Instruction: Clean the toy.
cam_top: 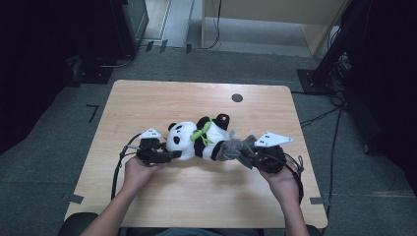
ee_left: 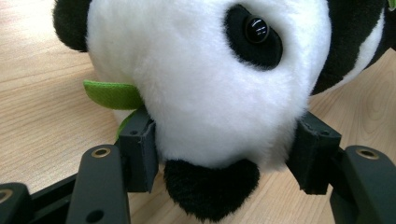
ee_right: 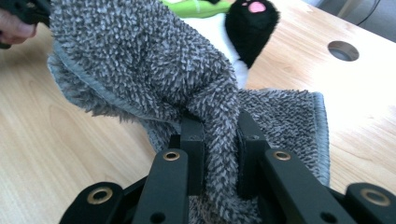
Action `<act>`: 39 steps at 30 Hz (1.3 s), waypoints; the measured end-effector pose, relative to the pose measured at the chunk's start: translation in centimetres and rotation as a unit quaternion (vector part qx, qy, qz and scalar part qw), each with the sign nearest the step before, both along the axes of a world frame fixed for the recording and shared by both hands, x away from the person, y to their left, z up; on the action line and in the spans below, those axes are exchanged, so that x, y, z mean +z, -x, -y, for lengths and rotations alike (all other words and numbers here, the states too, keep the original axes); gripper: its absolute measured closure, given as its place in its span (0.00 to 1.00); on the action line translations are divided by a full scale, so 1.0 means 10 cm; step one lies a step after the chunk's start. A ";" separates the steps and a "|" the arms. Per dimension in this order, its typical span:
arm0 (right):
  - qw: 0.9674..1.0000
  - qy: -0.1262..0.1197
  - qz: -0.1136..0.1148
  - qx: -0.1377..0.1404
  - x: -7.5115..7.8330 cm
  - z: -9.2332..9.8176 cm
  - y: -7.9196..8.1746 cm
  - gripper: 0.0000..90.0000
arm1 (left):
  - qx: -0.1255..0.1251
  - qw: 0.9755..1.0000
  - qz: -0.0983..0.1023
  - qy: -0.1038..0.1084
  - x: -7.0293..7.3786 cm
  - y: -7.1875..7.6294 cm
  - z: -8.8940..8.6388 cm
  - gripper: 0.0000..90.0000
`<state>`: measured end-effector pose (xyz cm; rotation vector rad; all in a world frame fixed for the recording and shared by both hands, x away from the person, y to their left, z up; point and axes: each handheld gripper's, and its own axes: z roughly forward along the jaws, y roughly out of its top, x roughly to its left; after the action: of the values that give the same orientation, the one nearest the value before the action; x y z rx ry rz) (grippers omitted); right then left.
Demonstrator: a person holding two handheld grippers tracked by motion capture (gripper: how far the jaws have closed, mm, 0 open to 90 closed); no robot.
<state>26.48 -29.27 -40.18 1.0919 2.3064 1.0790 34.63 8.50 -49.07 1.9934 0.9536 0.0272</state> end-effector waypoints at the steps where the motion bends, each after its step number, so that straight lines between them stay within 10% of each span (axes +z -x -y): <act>1: 1.000 0.000 0.001 -0.004 0.00 0.02 -0.02 0.87 | 0.000 1.000 0.000 0.000 0.00 0.00 0.00 0.40; 17: 0.994 -0.036 -0.022 -0.101 -0.19 0.46 -0.51 0.86 | -0.005 1.000 0.007 -0.012 0.01 0.02 0.01 0.39; 39: 0.975 -0.024 -0.078 -0.208 -0.91 1.01 -0.94 0.82 | -0.003 1.000 0.014 -0.005 -0.02 0.04 -0.01 0.38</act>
<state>35.92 -39.33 -49.23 1.6396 2.0340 0.9127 34.20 8.63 -49.25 2.0002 0.9297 0.0569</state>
